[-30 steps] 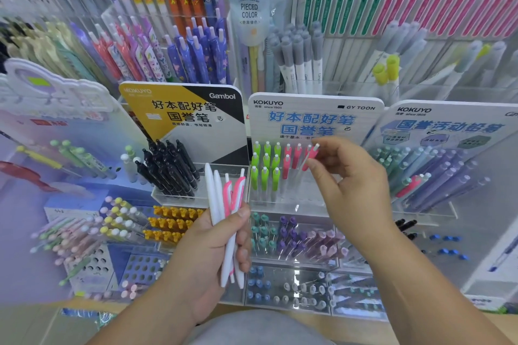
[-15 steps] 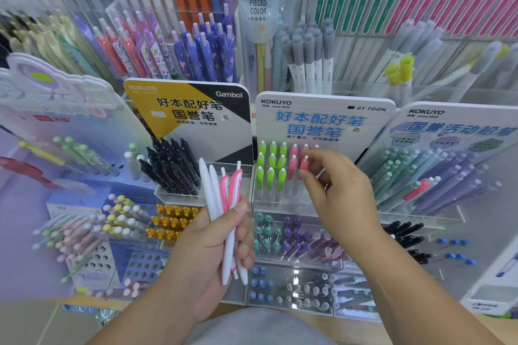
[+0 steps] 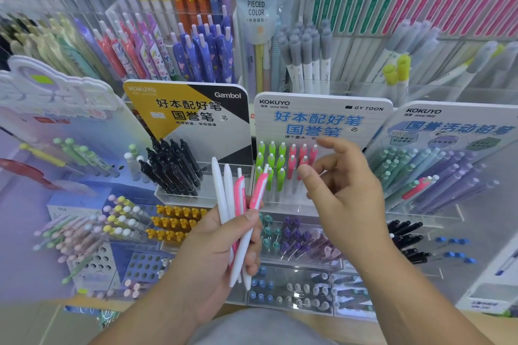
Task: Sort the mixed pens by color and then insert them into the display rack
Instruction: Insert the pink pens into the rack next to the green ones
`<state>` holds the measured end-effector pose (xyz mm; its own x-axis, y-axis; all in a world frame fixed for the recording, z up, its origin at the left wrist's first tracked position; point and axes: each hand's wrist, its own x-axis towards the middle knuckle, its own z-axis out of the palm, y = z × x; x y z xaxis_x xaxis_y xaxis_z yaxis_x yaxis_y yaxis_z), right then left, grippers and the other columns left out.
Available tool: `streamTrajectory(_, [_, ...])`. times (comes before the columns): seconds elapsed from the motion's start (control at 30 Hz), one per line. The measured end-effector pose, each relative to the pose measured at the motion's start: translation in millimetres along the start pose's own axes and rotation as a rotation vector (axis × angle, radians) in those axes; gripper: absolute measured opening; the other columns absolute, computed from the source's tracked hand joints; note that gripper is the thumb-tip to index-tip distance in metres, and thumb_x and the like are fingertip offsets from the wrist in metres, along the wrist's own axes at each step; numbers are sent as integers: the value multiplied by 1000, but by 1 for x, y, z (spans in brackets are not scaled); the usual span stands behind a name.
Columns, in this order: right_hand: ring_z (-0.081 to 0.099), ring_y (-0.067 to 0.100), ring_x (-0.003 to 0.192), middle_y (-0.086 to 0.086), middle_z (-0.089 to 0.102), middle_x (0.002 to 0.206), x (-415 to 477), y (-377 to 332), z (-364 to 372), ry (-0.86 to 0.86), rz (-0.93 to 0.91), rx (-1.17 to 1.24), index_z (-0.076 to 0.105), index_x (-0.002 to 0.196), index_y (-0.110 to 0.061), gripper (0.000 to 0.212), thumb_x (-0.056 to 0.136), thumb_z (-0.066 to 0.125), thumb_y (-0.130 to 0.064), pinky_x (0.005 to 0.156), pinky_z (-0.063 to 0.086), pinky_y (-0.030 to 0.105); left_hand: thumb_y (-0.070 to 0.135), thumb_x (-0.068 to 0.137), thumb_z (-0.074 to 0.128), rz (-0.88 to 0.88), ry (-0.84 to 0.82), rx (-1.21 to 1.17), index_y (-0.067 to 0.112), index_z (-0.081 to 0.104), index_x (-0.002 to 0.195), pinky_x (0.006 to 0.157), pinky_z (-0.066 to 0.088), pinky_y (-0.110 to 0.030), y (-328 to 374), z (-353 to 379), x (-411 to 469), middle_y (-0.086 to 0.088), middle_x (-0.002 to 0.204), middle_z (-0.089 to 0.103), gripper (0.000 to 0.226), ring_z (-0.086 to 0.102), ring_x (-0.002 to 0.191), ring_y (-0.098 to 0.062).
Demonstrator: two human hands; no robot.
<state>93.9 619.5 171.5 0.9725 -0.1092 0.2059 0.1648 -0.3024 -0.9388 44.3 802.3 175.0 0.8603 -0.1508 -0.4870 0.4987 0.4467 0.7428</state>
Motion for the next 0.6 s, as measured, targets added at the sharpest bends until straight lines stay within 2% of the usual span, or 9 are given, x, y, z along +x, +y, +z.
streamTrajectory(0.03, [63,24,63,1,67,83,-3,-9,1,-29,70,107,62,107,-34,27,83,74,-29,59,53,28,22,77,75,4,-7,27,4,59,102,42,41,-29,0,2,-1,-11,69,49,35,40,47,-18])
streamTrajectory(0.1, [65,23,62,9,70,82,-9,-21,1,-116,216,300,69,99,-18,26,76,75,-28,54,51,24,22,77,82,11,-6,83,2,59,105,43,42,-29,-2,6,-2,-12,69,49,41,40,47,-19])
streamTrajectory(0.2, [66,16,61,13,72,76,-16,-28,2,-186,320,407,69,94,-7,27,72,78,-20,52,49,20,25,71,85,25,0,147,12,68,96,45,42,-30,-3,11,-3,-11,65,49,33,42,47,-19])
streamTrajectory(0.27, [65,13,57,8,70,69,-19,-27,3,-178,343,446,67,94,-5,28,72,77,-19,49,48,22,25,72,83,34,-2,183,15,68,90,46,41,-30,-3,13,-3,-9,62,48,26,42,47,-19])
streamTrajectory(0.37, [62,11,54,2,68,65,-21,-25,3,-172,347,465,64,94,-4,19,80,74,-11,47,45,23,29,67,76,30,6,224,8,63,98,47,40,-29,-3,13,-4,-9,62,49,39,41,48,-19])
streamTrajectory(0.43, [63,14,56,3,69,67,-20,-26,-1,-144,345,492,64,94,-5,16,81,72,-10,48,45,24,36,74,70,-1,12,176,9,69,100,46,41,-29,-3,14,-5,-11,66,55,38,44,47,-19])
streamTrajectory(0.5, [63,17,58,4,68,68,-14,-27,-10,-56,308,505,65,89,-11,8,84,70,-10,48,46,24,40,81,63,-30,17,106,12,75,99,45,42,-28,-3,12,-4,-15,70,58,35,45,45,-19])
streamTrajectory(0.6, [63,19,61,8,68,70,0,-25,-29,94,179,472,65,88,-18,10,88,67,-8,52,47,24,38,85,58,-14,20,41,8,74,105,45,42,-27,-5,8,-1,-18,73,58,39,43,44,-19])
